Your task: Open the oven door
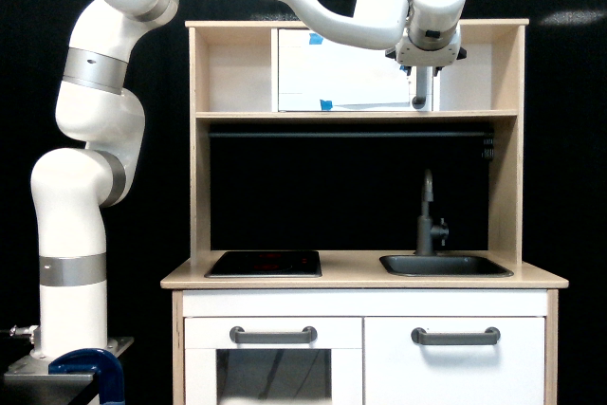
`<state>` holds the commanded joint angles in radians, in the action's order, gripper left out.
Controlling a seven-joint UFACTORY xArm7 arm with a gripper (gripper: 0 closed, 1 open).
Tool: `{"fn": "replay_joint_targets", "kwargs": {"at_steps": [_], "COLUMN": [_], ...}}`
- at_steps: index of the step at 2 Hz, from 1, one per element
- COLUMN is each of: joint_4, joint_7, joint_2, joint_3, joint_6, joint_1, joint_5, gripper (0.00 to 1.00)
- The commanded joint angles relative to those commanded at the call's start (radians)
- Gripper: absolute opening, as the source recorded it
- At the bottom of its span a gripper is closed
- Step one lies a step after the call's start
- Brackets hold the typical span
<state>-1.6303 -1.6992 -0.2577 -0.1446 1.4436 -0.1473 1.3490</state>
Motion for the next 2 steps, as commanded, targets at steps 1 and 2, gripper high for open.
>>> {"fn": "replay_joint_targets", "kwargs": {"at_steps": [1, 2], "joint_4": [-0.034, -0.032], "joint_7": [0.014, 0.017], "joint_2": [-0.035, -0.039], "joint_3": [-0.039, -0.065], "joint_6": [-0.069, -0.115], "joint_1": [0.032, 0.053], "joint_5": [-0.005, -0.004], "gripper": [1.00, 1.00]}}
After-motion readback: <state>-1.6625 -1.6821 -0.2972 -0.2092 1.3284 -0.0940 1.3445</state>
